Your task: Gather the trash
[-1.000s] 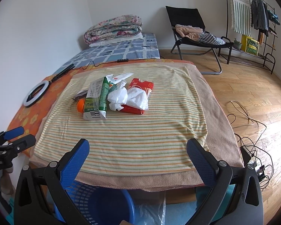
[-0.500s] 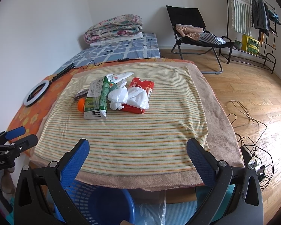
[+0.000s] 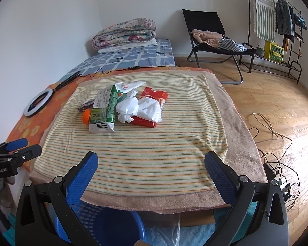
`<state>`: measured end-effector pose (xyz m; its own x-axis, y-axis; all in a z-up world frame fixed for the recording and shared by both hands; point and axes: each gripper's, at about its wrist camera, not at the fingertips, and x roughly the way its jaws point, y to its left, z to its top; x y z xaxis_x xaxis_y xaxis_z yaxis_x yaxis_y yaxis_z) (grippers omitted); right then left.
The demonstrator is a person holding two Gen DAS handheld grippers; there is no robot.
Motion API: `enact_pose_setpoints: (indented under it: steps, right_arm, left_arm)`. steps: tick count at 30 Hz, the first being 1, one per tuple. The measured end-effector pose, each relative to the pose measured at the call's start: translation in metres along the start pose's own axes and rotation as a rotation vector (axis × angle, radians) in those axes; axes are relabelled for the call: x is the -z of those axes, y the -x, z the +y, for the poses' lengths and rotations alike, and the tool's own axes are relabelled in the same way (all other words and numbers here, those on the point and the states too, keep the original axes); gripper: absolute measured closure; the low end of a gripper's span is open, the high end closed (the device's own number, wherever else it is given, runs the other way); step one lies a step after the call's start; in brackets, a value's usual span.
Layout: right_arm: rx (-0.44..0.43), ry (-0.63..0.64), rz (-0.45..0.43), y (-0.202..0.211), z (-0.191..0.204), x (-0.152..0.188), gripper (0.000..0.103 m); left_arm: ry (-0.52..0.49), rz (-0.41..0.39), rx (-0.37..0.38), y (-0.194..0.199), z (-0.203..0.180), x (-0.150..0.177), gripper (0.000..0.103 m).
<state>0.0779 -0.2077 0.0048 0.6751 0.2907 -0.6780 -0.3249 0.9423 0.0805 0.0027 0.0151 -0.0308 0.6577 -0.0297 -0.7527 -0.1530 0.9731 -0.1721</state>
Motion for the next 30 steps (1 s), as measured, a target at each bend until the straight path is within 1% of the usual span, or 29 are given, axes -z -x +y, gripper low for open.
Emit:
enact_pose_setpoints:
  steps: [4, 5, 7, 13, 17, 19, 22, 25, 27, 30]
  right_arm:
    - [-0.056, 0.009, -0.035, -0.001, 0.000, -0.003, 0.000]
    - [-0.060, 0.018, -0.037, -0.001, 0.001, -0.006, 0.000]
    - [-0.080, 0.036, -0.034, -0.003, 0.003, -0.013, 0.000]
    - [-0.161, 0.050, 0.006, -0.021, 0.005, -0.047, 0.000]
    - [-0.168, 0.042, 0.017, -0.040, 0.002, -0.070, 0.000]
    - [-0.174, 0.037, 0.019, -0.051, -0.001, -0.080, 0.000]
    - [-0.175, 0.010, 0.043, -0.069, -0.011, -0.092, 0.000]
    - [-0.200, -0.042, 0.082, -0.091, -0.023, -0.100, 0.001]
    - [-0.229, -0.088, 0.115, -0.104, -0.030, -0.101, 0.004]
    - [-0.294, -0.170, 0.170, -0.120, -0.041, -0.100, 0.010]
  left_arm:
    - [0.028, 0.020, -0.001, -0.002, 0.012, 0.000, 0.006]
    - [0.030, 0.029, 0.006, -0.005, 0.010, -0.006, 0.006]
    - [0.035, 0.039, 0.015, -0.005, 0.014, -0.007, 0.006]
    - [0.077, 0.082, 0.050, -0.018, 0.018, -0.027, 0.006]
    - [0.089, 0.097, 0.067, -0.027, 0.015, -0.040, 0.007]
    - [0.079, 0.097, 0.071, -0.037, 0.009, -0.058, 0.007]
    - [0.057, 0.098, 0.091, -0.049, 0.000, -0.075, 0.007]
    - [0.043, 0.102, 0.100, -0.065, -0.010, -0.089, 0.007]
    - [0.046, 0.117, 0.110, -0.078, -0.014, -0.100, 0.007]
    - [0.076, 0.125, 0.115, -0.098, -0.016, -0.116, 0.007]
